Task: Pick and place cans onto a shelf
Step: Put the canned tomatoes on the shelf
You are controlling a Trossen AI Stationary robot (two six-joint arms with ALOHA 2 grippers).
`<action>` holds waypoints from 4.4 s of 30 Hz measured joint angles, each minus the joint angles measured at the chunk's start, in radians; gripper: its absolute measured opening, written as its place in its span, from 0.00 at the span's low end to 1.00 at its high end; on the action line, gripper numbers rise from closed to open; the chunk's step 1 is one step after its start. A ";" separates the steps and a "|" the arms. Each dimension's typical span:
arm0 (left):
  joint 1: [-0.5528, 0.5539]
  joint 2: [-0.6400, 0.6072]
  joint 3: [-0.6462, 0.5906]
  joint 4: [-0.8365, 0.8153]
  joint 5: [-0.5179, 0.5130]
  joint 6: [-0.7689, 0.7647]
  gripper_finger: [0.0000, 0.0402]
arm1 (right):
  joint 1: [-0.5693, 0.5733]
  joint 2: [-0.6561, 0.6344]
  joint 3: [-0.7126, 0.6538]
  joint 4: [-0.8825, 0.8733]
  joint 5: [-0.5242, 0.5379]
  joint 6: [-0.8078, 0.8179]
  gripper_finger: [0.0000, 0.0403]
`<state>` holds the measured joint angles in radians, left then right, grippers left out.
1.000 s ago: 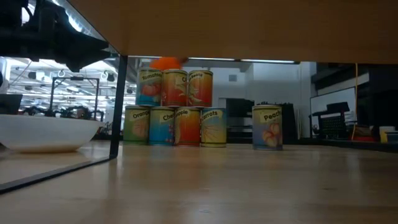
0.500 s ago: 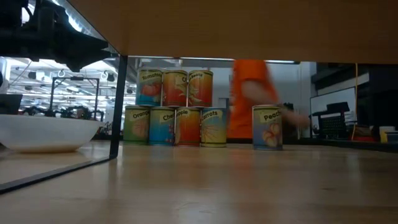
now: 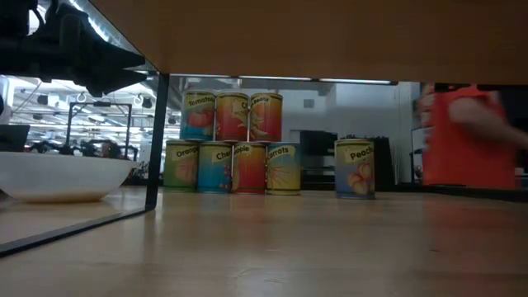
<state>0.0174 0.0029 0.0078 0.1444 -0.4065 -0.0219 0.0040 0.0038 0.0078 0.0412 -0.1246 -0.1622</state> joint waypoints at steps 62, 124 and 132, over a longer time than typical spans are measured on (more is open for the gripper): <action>0.142 0.960 0.808 -0.286 -0.044 0.063 0.61 | 0.000 0.000 0.000 0.001 0.001 0.000 0.06; 0.248 1.144 0.814 -0.441 -0.021 0.050 0.24 | 0.000 0.000 0.000 0.000 0.000 0.000 0.06; 0.248 1.144 0.814 -0.440 -0.021 0.050 0.13 | 0.000 0.000 0.000 0.000 0.000 0.000 0.06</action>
<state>0.2657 1.1469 0.8215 -0.2955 -0.4271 0.0280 0.0041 0.0037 0.0079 0.0414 -0.1242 -0.1623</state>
